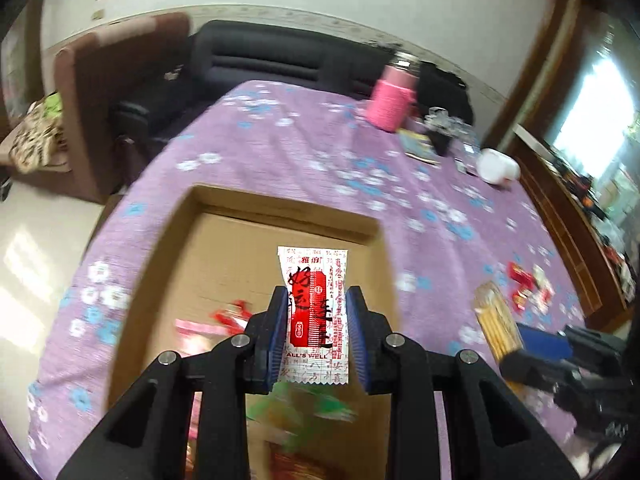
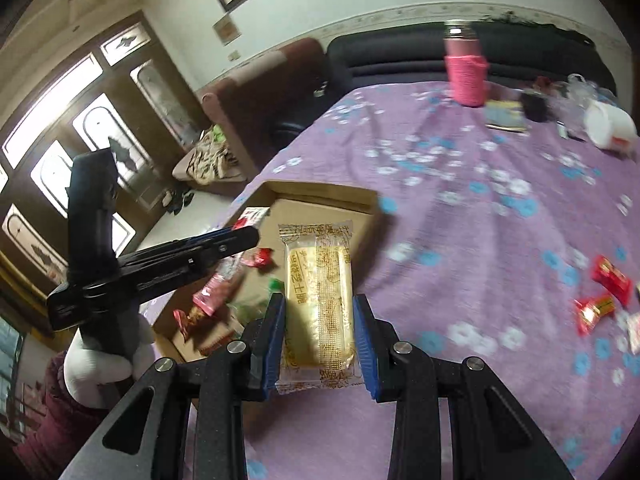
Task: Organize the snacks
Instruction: 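Carry both packets over the cardboard tray and open both grippers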
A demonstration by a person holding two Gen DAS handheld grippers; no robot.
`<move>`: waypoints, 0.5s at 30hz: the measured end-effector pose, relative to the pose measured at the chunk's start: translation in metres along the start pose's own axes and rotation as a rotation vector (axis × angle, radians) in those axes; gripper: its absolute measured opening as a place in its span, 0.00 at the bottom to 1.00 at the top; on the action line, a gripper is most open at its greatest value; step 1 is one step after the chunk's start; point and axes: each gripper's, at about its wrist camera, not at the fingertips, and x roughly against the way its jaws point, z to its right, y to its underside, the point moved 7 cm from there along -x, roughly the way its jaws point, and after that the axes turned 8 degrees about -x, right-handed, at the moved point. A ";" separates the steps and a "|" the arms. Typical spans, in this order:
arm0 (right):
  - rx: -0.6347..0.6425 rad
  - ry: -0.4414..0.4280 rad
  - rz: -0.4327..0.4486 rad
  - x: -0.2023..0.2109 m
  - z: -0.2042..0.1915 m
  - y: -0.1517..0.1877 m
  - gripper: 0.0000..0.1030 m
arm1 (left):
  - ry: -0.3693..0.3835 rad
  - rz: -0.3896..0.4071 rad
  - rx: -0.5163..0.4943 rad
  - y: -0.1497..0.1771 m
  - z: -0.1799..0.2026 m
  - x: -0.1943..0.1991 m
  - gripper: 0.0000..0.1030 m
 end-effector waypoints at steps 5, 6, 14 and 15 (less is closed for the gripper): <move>0.004 0.011 -0.055 -0.047 -0.019 -0.009 0.35 | -0.035 -0.020 0.040 -0.006 -0.041 -0.015 0.27; 0.008 0.020 -0.068 -0.058 -0.023 -0.010 0.35 | -0.039 -0.025 0.044 -0.007 -0.046 -0.019 0.27; 0.034 0.109 -0.120 -0.116 -0.027 -0.013 0.35 | -0.043 -0.086 0.088 -0.001 -0.074 -0.051 0.28; 0.034 0.120 -0.127 -0.122 -0.026 -0.013 0.36 | -0.042 -0.091 0.091 0.000 -0.075 -0.054 0.28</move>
